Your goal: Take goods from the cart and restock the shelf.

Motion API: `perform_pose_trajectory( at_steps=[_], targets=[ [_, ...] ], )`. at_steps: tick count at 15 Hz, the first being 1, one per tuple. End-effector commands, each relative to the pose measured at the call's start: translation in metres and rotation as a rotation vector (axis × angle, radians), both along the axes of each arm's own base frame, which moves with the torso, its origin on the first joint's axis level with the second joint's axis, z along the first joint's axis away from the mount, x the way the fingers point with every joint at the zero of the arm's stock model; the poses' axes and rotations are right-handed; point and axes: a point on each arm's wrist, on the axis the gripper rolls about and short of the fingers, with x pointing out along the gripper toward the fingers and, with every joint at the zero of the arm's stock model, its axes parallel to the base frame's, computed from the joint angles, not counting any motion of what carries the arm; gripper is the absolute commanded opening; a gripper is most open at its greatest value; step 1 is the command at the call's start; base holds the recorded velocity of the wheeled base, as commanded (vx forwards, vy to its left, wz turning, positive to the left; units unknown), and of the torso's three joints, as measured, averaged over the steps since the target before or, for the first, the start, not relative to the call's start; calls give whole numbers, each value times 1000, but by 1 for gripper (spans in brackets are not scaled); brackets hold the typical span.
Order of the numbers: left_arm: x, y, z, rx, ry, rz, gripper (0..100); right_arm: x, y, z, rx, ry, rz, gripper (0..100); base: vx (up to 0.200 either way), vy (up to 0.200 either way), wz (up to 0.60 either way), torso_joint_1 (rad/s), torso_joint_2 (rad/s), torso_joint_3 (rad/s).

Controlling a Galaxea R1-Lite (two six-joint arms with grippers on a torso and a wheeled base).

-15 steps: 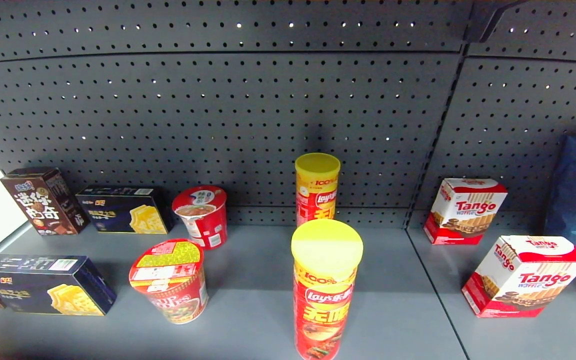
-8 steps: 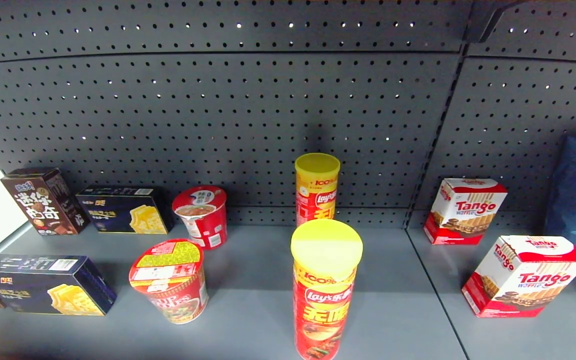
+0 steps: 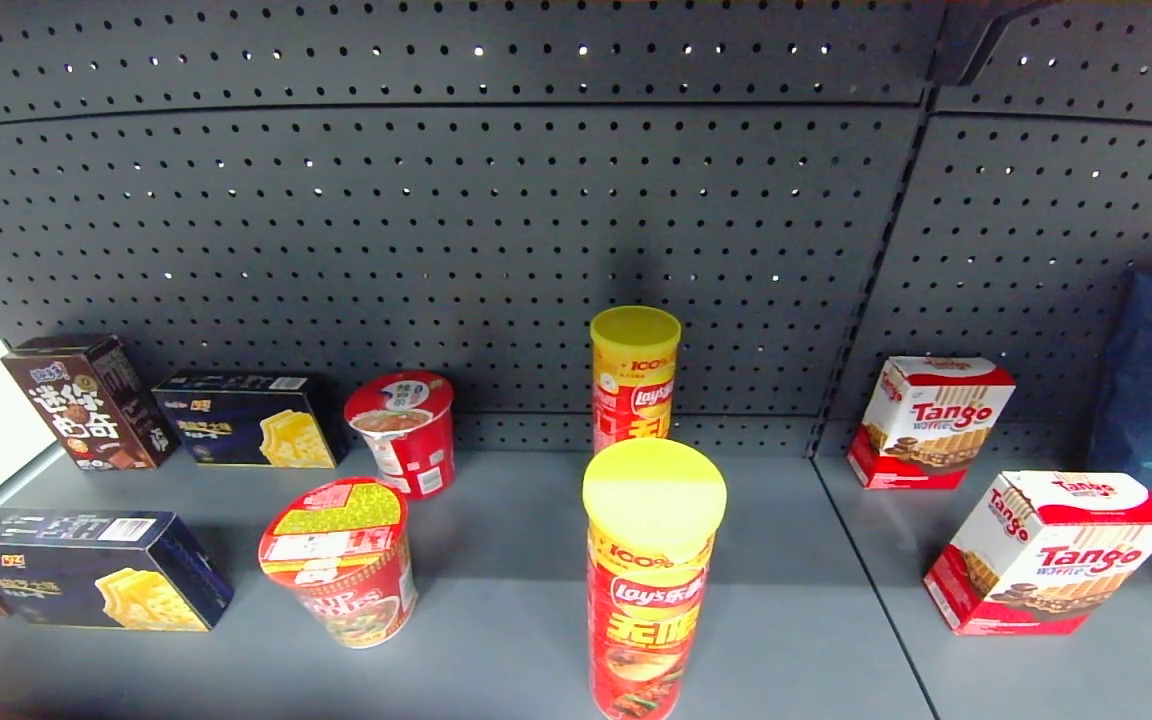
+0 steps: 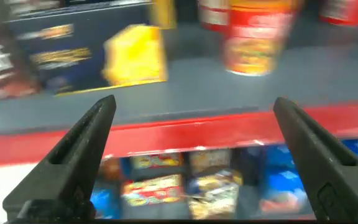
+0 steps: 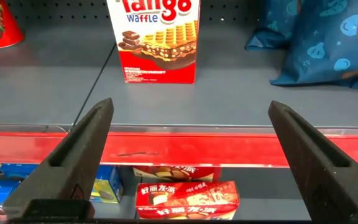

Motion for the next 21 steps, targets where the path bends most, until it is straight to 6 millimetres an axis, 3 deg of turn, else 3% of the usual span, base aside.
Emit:
perform_pose_trajectory(
  at_steps=[1,9,14,18,21],
  targets=[
    [-1,0,0,-12,-12,9,100,0,0,0,1,0,0,100,0,0,0,0,0,0],
    [-1,1,0,-42,-14,32,100,0,0,0,1,0,0,100,0,0,0,0,0,0],
    [-1,-2,0,26,-14,-86,100,0,0,0,7,0,1,100,0,0,0,0,0,0],
    [-1,0,0,-40,-13,8,100,0,0,0,4,0,0,100,0,0,0,0,0,0],
    [-1,-2,0,37,-15,-111,100,0,0,0,2,0,0,100,0,0,0,0,0,0]
  ],
)
